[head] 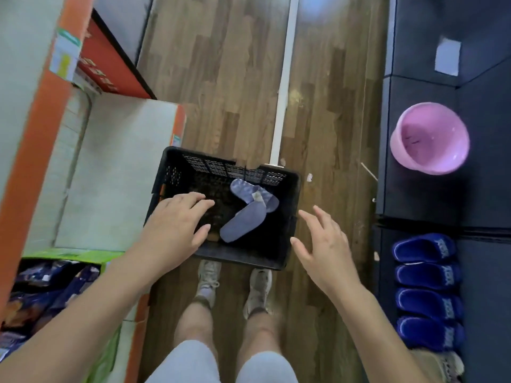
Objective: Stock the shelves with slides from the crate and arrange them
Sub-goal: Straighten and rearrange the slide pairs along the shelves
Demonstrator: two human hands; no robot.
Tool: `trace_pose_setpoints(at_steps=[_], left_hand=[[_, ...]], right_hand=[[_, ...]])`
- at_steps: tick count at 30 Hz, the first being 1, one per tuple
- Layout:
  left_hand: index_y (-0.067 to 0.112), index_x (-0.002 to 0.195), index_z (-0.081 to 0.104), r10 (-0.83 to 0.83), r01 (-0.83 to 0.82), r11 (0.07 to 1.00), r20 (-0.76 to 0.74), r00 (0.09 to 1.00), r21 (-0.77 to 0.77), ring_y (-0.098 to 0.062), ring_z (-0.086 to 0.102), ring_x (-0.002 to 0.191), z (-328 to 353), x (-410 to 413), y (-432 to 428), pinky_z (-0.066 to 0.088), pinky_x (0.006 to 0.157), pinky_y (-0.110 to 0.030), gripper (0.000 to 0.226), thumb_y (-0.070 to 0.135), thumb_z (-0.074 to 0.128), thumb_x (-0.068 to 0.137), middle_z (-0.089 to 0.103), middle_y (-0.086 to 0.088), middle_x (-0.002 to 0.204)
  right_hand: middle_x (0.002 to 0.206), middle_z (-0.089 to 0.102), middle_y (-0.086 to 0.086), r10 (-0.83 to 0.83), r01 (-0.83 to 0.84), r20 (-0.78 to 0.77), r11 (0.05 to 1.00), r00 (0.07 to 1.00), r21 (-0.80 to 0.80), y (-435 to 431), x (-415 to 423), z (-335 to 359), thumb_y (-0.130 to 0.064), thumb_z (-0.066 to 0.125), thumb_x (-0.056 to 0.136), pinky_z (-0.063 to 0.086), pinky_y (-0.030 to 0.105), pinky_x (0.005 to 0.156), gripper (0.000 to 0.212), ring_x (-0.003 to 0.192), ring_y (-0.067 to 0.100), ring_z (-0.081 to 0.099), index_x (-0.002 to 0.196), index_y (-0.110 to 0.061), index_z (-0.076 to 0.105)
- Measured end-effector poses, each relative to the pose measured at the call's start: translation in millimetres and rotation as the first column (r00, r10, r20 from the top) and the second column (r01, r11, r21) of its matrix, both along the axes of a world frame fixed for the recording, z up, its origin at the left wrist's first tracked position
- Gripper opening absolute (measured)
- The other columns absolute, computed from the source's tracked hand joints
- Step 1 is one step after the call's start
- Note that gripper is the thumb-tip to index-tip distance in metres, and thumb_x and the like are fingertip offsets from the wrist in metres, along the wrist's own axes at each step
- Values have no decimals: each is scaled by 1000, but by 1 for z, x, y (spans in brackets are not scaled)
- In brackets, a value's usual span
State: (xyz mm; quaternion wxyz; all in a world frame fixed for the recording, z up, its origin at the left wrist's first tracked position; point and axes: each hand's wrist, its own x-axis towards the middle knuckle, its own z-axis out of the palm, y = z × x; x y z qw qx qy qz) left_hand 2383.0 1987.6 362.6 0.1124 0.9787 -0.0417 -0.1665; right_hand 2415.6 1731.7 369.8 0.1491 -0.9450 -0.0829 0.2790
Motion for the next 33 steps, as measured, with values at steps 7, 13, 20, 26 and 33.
trace_pose_setpoints(at_steps=[7, 13, 20, 26, 33], left_hand=[[21, 138, 39, 123, -163, 980, -294, 948, -116, -20, 47, 119, -139, 31, 6, 40, 96, -36, 48, 33, 50, 93, 44, 1, 136], [21, 138, 39, 187, -272, 948, -407, 894, -163, -23, 44, 123, -262, 56, 6, 38, 100, -39, 47, 31, 51, 93, 43, -1, 137], [16, 138, 39, 135, -250, 957, -531, 837, -151, -24, 46, 122, -421, 70, -10, 39, 99, -38, 53, 31, 56, 90, 45, -7, 136], [12, 142, 31, 274, -540, 801, -647, 712, -256, -23, 42, 127, -534, 70, -38, 37, 98, -32, 71, 35, 65, 84, 38, -9, 144], [16, 139, 36, 294, -604, 748, -678, 673, -274, -24, 46, 120, -602, 60, -50, 41, 98, -36, 79, 36, 75, 73, 41, -9, 136]], right_hand=[[152, 24, 4, -57, 49, -80, 993, 995, -106, 32, 6, -133, -37, 43, 95, 22, 33, 111, 53, 139, 19, 23, 144, -23, 27], [152, 23, 6, -78, 60, -134, 989, 988, -135, 47, 21, -255, -35, 44, 95, 22, 35, 111, 54, 139, 21, 21, 144, -20, 26], [149, 28, 7, -111, 94, -155, 989, 982, -112, 49, 29, -379, -33, 45, 95, 26, 36, 107, 53, 135, 23, 27, 143, -18, 29], [144, 34, 4, -138, 130, -129, 989, 982, -72, 41, 32, -454, -35, 46, 94, 29, 34, 104, 50, 130, 21, 33, 140, -18, 34], [141, 38, 2, -107, 100, -115, 993, 988, -61, 39, 38, -496, -35, 46, 94, 34, 33, 97, 50, 124, 21, 38, 140, -18, 35]])
